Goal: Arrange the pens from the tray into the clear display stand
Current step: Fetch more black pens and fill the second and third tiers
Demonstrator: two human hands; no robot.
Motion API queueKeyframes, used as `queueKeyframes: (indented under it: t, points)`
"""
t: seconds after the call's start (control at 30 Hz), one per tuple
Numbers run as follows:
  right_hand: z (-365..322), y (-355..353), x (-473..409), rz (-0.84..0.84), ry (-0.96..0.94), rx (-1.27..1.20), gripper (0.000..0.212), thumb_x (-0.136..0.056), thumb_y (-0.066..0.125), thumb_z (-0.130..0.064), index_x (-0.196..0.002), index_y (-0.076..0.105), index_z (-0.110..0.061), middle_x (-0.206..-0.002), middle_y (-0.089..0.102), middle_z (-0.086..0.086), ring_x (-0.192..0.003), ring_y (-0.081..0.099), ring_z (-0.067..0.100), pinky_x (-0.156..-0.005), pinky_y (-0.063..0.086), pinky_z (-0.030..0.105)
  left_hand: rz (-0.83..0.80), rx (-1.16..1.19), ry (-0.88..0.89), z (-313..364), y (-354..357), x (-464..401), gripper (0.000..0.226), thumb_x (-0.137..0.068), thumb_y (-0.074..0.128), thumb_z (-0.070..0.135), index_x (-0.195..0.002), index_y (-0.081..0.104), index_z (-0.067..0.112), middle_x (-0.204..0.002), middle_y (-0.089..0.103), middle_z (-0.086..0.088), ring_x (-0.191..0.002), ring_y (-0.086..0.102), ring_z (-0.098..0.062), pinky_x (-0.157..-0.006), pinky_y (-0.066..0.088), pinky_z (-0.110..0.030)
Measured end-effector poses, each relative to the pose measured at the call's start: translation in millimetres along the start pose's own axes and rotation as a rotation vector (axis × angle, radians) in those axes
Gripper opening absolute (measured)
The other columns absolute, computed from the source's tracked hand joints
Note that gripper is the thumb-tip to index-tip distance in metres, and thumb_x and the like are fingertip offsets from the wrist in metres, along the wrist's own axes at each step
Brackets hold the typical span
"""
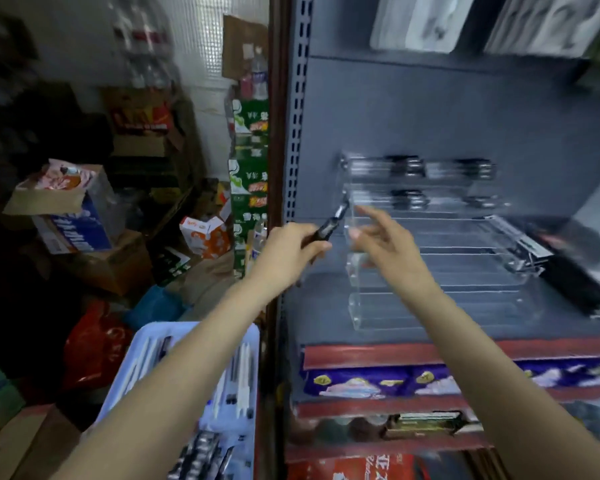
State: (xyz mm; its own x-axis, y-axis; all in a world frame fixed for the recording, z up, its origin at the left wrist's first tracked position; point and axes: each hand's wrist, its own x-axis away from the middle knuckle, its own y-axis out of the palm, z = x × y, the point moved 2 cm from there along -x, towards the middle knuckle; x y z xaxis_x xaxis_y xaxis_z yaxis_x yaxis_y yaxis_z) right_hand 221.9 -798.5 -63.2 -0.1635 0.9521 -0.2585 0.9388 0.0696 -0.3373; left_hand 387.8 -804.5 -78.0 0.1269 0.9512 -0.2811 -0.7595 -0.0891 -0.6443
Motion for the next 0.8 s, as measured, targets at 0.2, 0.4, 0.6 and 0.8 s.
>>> queueKeyframes:
  t: [0.2,0.4,0.6,0.8]
  points:
    - [18,-117,-38,0.150,-0.087,-0.172,0.015,-0.090,0.055,0.000,-0.084,0.060,-0.013,-0.073,0.065,0.001,-0.058,0.062,0.001,-0.058,0.049,0.013,-0.054,-0.188,0.187,80,57,-72,0.018,-0.091,0.058,0.032,-0.078,0.057,0.019,-0.068,0.053,0.000,-0.068,0.051,-0.019,-0.058,0.029,-0.031]
    - [66,-212,-64,0.284,0.013,-0.398,0.009,-0.090,0.056,-0.005,-0.085,0.061,-0.010,-0.062,0.068,-0.007,-0.061,0.064,0.002,-0.063,0.051,0.013,0.014,-0.314,0.252,128,111,-129,0.026,-0.090,0.056,0.038,-0.084,0.061,0.013,-0.068,0.049,0.005,-0.076,0.044,-0.020,-0.063,0.036,-0.032]
    - [98,-261,-88,0.304,0.075,-0.161,0.020,-0.088,0.061,-0.009,-0.108,0.060,-0.006,-0.091,0.066,0.004,-0.083,0.063,0.015,-0.072,0.054,0.018,0.115,-0.311,0.136,151,145,-159,0.018,-0.089,0.059,0.034,-0.089,0.069,0.019,-0.070,0.054,0.010,-0.072,0.051,-0.015,-0.059,0.034,-0.028]
    - [118,-287,-116,0.151,0.187,0.181,0.058,-0.087,0.065,-0.021,-0.139,0.039,-0.013,-0.129,0.051,0.007,-0.116,0.052,0.021,-0.101,0.042,0.034,0.119,-0.551,-0.004,156,153,-185,0.019,-0.091,0.058,0.033,-0.104,0.067,0.024,-0.100,0.067,-0.006,-0.098,0.059,-0.028,-0.069,0.037,-0.029]
